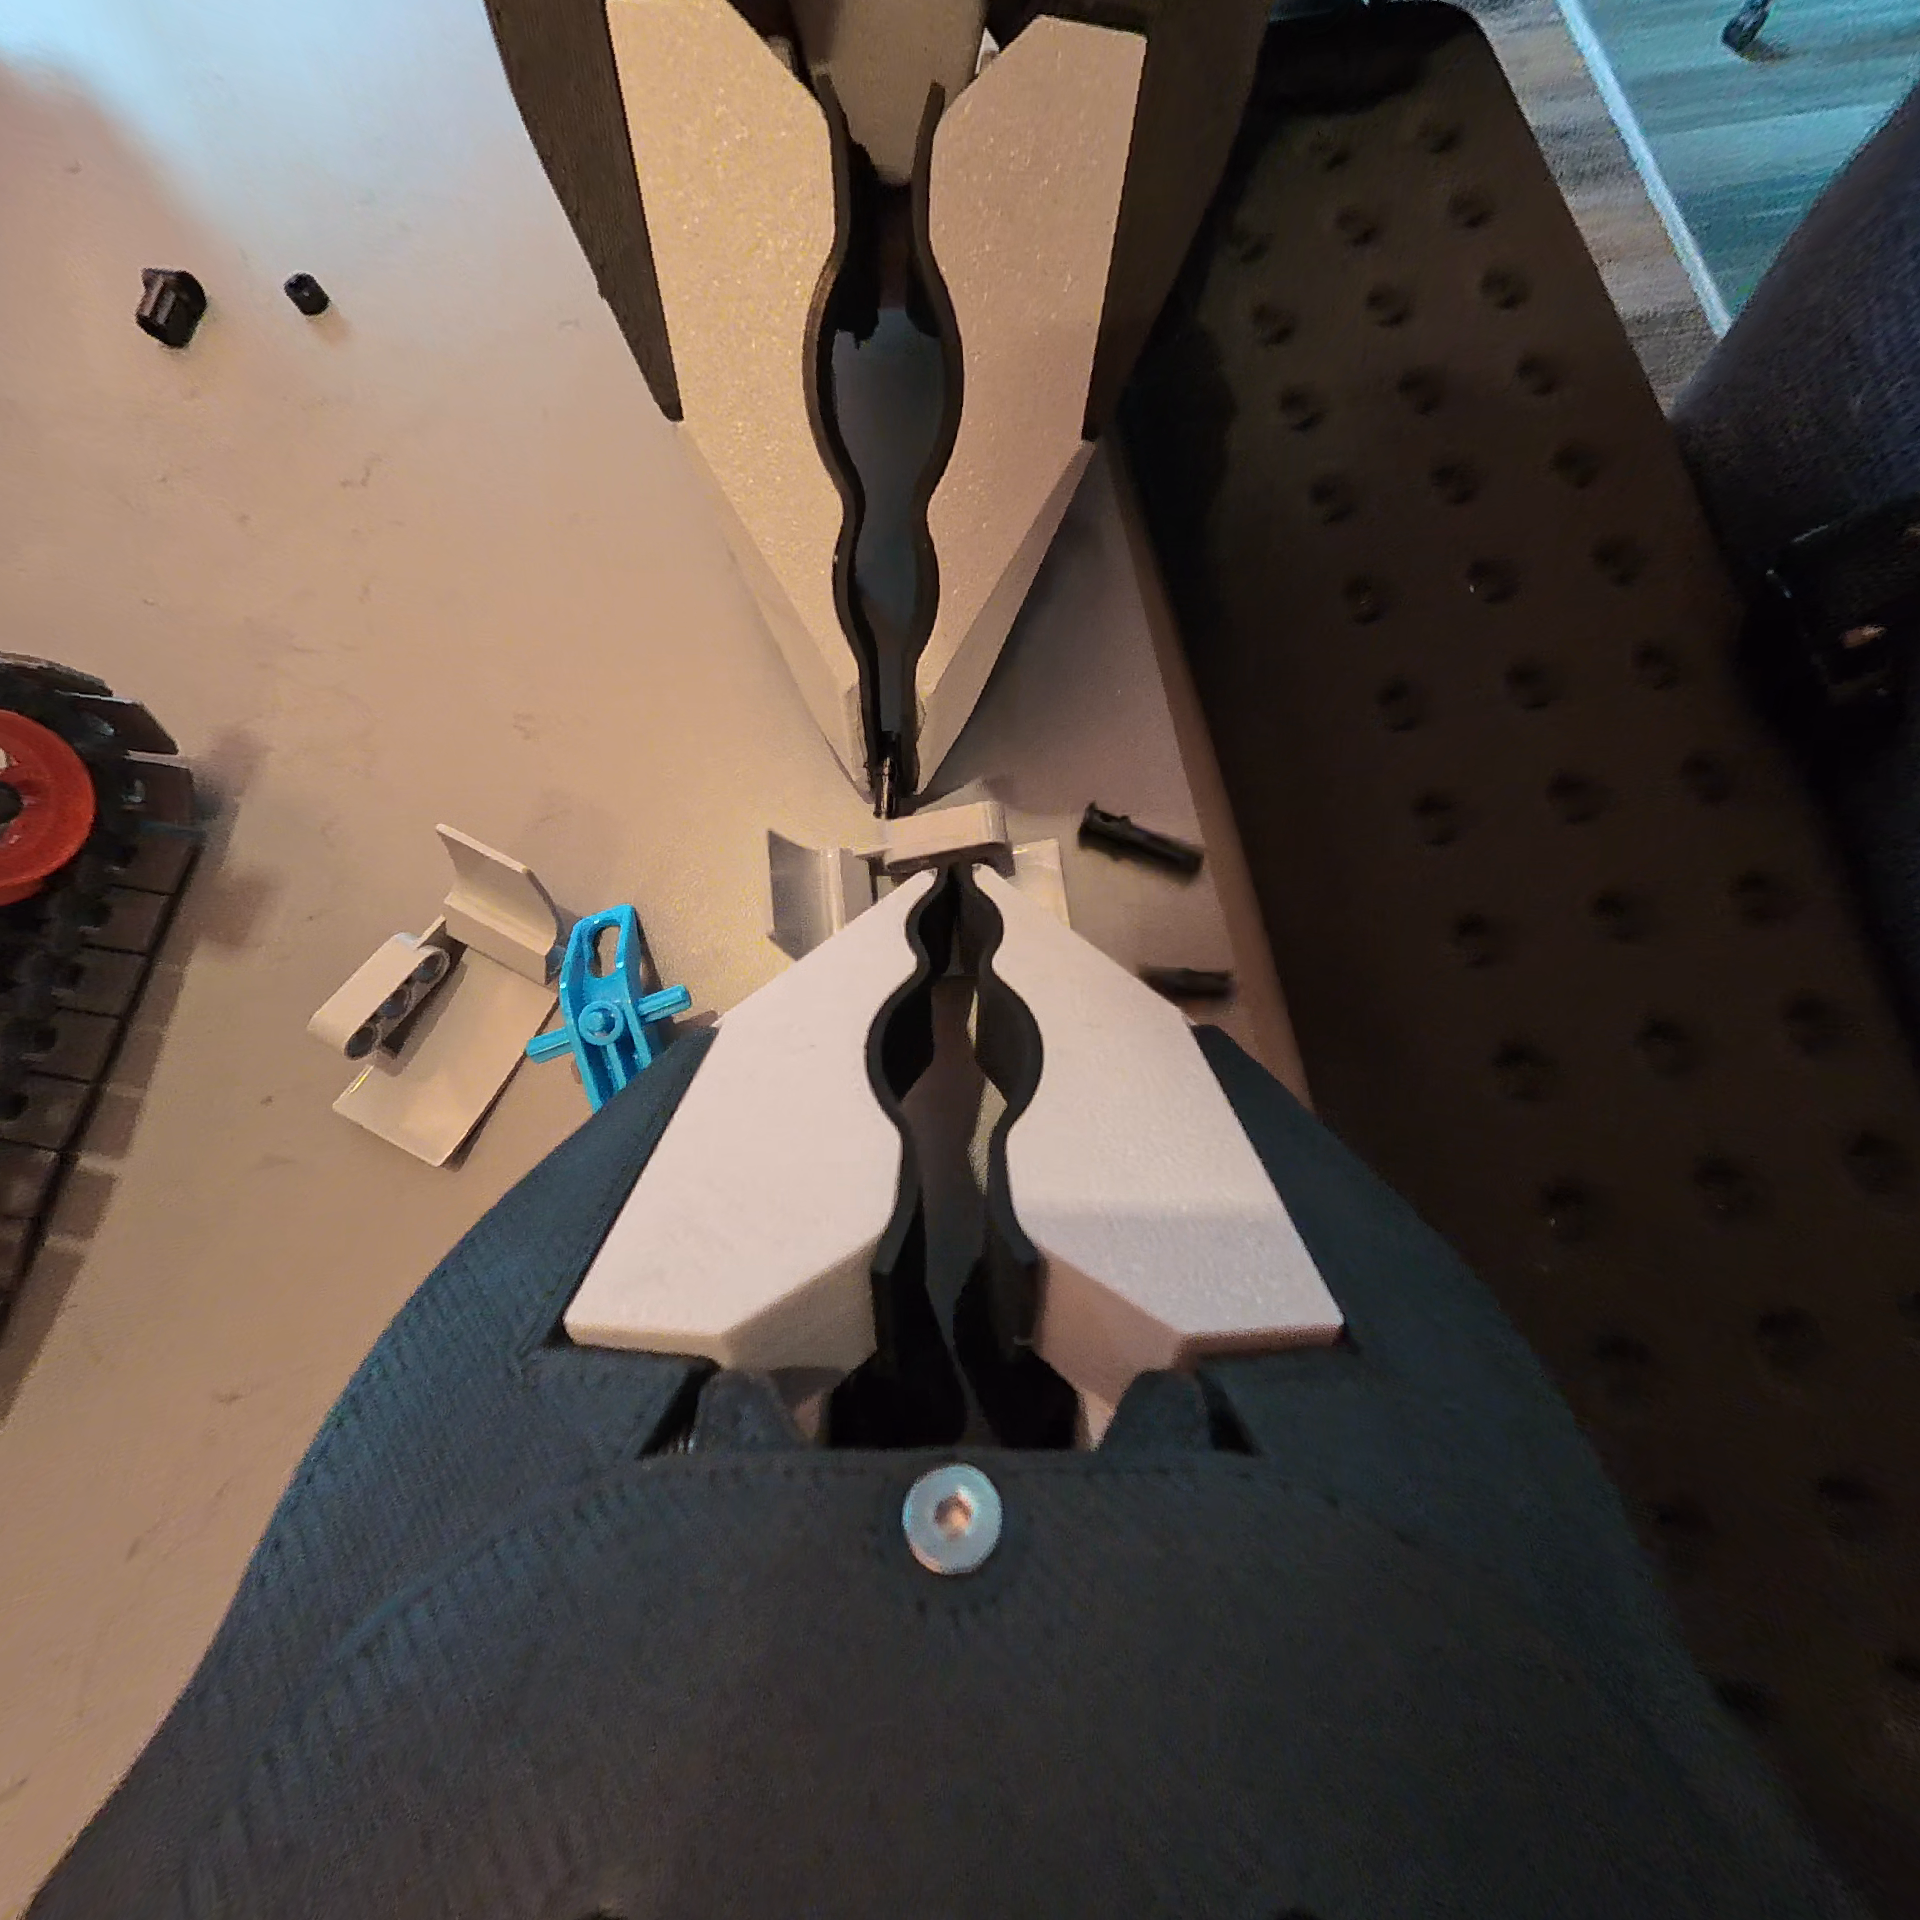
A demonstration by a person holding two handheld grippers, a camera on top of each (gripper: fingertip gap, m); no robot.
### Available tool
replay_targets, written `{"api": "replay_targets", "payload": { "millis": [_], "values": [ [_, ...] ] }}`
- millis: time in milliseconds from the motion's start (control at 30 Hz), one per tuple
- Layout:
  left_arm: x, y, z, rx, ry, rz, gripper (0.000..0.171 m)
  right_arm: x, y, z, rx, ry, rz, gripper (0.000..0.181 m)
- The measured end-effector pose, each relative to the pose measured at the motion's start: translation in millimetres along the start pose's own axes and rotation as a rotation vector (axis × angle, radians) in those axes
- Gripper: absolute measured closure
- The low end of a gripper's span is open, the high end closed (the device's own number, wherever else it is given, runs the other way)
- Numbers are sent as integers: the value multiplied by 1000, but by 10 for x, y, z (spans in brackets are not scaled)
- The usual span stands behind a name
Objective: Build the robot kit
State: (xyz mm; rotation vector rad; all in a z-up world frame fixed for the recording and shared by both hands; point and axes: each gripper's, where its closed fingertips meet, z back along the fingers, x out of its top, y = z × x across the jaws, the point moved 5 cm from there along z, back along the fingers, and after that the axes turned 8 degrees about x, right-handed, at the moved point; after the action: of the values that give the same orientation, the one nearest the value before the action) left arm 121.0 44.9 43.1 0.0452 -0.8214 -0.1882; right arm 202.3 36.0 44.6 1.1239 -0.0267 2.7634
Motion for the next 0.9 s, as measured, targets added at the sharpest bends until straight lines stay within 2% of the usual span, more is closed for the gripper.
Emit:
{"api": "replay_targets", "payload": {
  "millis": [433,900],
  "values": [
    [-6,-2,2,7,0,-9,171,27,-7,-17,53,28,-26,180],
    [-7,1,2,-6,-5,-27,171,37,-113,-17,316,30,-114,180]
  ]
}}
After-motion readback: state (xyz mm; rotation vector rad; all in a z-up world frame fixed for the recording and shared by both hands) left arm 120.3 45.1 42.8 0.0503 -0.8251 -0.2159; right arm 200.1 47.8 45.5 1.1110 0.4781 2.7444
